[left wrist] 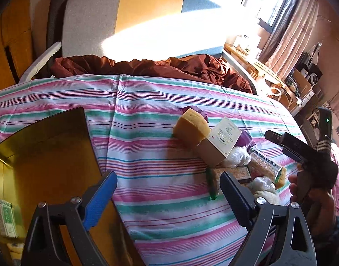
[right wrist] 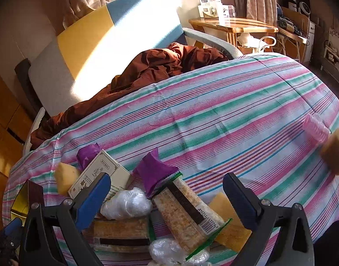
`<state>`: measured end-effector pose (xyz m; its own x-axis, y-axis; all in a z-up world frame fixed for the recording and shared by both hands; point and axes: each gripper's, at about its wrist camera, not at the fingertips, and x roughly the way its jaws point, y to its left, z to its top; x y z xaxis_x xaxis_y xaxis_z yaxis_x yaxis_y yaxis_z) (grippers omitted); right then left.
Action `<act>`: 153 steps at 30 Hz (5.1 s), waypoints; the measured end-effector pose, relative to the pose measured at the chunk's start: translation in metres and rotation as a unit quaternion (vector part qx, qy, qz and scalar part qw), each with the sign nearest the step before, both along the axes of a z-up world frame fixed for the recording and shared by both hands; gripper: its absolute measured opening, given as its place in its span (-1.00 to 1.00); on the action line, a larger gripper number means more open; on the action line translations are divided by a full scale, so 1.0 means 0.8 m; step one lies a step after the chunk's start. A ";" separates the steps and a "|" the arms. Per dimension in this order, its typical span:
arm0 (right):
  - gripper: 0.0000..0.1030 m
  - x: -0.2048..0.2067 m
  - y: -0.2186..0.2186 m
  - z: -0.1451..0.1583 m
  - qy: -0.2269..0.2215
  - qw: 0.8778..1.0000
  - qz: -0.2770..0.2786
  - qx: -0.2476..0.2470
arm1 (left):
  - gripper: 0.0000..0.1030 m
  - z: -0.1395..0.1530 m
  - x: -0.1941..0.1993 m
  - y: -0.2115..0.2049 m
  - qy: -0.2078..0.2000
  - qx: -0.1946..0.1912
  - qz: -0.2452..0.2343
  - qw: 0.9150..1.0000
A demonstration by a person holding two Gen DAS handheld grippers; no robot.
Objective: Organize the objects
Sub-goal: 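Grasp the yellow sponge with the left gripper while the right gripper reaches the purple sachet, then carry the yellow sponge into the gold tray and release it with the left gripper, then grasp the purple sachet with the right gripper and drop it into the tray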
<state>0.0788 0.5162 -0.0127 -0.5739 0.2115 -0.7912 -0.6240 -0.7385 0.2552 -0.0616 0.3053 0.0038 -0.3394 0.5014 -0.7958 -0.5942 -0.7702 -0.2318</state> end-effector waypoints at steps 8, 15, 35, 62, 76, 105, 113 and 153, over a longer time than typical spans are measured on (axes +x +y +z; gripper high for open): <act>1.00 -0.003 0.000 0.000 0.006 1.000 0.008 -0.008 | 0.67 -0.030 -0.055 0.069 -0.064 0.005 0.010 0.998; 1.00 -0.004 0.002 -0.003 0.005 1.000 0.009 -0.015 | 0.64 -0.057 -0.092 0.116 -0.101 0.005 0.034 0.994; 0.99 -0.011 -0.002 -0.007 0.005 1.000 0.025 -0.013 | -0.11 -0.070 -0.075 0.075 -0.117 0.032 0.003 0.993; 0.12 -0.269 -0.122 -0.082 -0.204 0.928 0.297 0.099 | -0.10 -0.002 -0.006 -0.118 -0.020 0.080 0.003 0.997; -0.18 -0.192 -0.245 -0.074 -0.155 0.904 0.386 0.094 | -0.10 -0.016 0.007 -0.175 -0.024 0.077 0.046 0.996; -0.18 -0.039 -0.264 -0.075 -0.121 0.913 0.381 0.084 | -0.02 -0.024 -0.061 -0.336 0.025 0.029 0.188 0.981; -0.18 -0.042 -0.264 -0.076 -0.120 0.913 0.381 0.085 | 0.02 -0.045 -0.107 -0.314 0.040 -0.031 0.173 0.984; -0.17 -0.045 -0.268 -0.080 -0.115 0.924 0.353 0.094 | 0.80 -0.011 0.042 -0.332 0.113 -0.027 0.218 0.969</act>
